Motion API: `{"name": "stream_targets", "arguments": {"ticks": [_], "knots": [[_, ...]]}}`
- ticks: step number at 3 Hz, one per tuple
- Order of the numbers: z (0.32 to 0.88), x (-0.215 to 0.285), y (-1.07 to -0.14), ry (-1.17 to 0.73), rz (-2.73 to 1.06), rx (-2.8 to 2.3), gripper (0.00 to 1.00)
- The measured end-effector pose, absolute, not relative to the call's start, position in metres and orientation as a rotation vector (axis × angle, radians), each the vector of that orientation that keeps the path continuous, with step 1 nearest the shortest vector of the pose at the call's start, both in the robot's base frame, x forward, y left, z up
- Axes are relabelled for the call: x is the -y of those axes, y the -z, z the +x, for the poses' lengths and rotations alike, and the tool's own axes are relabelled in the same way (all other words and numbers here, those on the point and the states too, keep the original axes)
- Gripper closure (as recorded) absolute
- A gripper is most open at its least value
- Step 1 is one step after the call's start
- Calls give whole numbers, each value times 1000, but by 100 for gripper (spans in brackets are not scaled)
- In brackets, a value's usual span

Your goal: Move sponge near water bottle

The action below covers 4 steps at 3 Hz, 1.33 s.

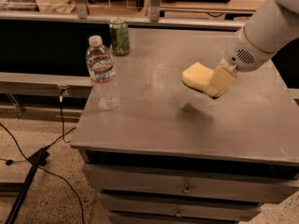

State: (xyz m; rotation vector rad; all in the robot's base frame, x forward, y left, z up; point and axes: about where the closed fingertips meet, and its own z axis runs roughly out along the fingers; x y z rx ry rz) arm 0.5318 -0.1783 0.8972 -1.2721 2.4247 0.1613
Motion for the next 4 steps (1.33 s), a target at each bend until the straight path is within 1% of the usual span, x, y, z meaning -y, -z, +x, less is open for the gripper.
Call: {"name": "stream_targets", "arguments": {"ticks": [1, 2, 3, 4], "knots": [[525, 147, -877, -175, -1404, -2423, 100], [517, 114, -840, -285, -1534, -2417, 100], [513, 97, -826, -360, -1579, -2392, 100], [513, 97, -832, -360, -1579, -2392, 100]]}}
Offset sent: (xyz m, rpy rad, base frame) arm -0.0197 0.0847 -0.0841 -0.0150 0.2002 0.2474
